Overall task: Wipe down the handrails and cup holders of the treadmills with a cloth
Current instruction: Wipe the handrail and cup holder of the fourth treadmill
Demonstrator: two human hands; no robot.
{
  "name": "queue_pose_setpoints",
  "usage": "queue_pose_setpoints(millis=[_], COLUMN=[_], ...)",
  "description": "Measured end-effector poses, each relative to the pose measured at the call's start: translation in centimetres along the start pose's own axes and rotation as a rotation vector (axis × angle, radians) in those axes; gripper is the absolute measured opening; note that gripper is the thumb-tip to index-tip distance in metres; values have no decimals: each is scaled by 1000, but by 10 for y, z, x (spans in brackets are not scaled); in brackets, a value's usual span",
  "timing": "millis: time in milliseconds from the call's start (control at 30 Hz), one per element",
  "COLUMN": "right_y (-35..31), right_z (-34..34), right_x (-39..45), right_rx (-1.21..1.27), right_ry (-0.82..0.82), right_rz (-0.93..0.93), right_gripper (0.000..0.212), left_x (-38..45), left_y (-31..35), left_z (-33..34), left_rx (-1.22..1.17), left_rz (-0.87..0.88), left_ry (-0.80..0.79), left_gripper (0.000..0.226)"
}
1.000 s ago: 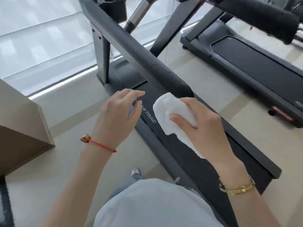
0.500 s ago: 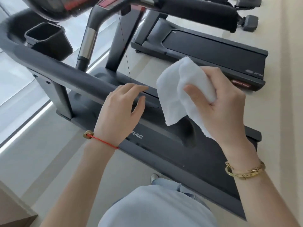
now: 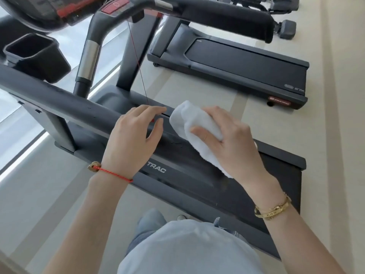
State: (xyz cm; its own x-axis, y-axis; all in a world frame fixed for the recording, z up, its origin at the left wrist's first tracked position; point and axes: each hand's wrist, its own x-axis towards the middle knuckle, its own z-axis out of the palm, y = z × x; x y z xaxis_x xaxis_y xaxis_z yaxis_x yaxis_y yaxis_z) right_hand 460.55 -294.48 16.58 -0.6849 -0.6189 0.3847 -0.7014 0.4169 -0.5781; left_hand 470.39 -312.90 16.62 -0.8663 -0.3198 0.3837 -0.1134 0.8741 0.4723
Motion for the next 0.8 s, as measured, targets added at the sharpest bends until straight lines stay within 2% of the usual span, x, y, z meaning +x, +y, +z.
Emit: queue_pose_setpoints(millis=[200,300,433,567,800], right_y=[-12,-20,-42,-66,-69], right_z=[16,22,46,87,85], right_x=[-19,-22,-9,14,-12], right_rx=[52,-22,-280,-489,-416], right_ry=[-234,-273,-229,-204,33], right_rz=[144,207,223,185,290], right_gripper=[47,48,54,51,46], left_x=[0,1,4,4,11], left_y=[-19,-38,-68,-101,-143], left_z=[-9,-19,-40,-55,-64], left_rx=[-53,-65,-46,-67,-91], left_rz=[41,66,96,141,209], left_ry=[11,-13,-48,-47,-160], left_gripper=[26,27,27,25,27])
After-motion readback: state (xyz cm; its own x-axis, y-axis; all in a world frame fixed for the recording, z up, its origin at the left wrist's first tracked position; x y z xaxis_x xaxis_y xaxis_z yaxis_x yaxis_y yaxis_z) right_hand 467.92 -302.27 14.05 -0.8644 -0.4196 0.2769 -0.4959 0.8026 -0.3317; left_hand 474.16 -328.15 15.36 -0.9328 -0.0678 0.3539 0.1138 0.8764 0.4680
